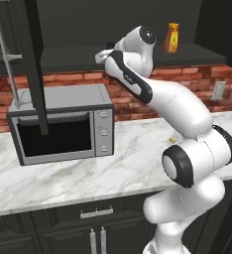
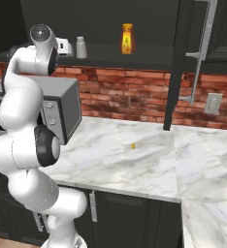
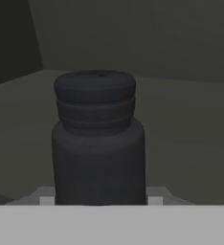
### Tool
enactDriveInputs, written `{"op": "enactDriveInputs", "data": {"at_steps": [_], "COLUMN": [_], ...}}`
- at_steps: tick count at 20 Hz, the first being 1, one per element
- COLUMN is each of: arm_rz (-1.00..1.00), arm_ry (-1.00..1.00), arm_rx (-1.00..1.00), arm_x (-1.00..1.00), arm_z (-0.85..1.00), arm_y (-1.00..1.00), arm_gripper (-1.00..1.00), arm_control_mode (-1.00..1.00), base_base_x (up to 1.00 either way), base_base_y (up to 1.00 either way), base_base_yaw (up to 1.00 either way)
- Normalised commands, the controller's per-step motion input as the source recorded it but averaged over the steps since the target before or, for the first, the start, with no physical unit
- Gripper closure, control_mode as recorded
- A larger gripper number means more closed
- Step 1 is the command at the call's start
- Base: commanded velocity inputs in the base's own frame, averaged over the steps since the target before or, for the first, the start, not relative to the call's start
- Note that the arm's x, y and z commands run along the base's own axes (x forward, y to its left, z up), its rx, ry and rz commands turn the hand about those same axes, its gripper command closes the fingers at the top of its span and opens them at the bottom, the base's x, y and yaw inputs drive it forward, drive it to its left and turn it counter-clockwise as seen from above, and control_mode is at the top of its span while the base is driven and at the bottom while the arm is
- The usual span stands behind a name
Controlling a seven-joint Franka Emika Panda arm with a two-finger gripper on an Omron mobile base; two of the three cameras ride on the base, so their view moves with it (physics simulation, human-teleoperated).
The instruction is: Pick the shaker and shaker from the counter and place them in the cabinet.
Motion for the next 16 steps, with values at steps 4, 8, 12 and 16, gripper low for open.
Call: {"op": "enactDriveInputs", "data": {"at_steps": [4, 8, 12, 16], "arm_rz": [0.0, 0.0, 0.0, 0.0], "arm_ry": [0.0, 0.0, 0.0, 0.0], "arm_rx": [0.0, -0.01, -0.02, -0.02], "arm_x": [0.47, 0.52, 0.38, 0.3], "arm_z": [-0.57, -0.57, -0.51, -0.48], "arm_y": [0.0, 0.0, 0.0, 0.0], "arm_gripper": [1.0, 1.0, 1.0, -1.0], "arm_control_mode": [-1.0, -1.0, -1.0, -1.0], "base_base_x": [0.0, 0.0, 0.0, 0.0], "base_base_y": [0.0, 0.0, 0.0, 0.0], "base_base_yaw": [0.0, 0.0, 0.0, 0.0]}}
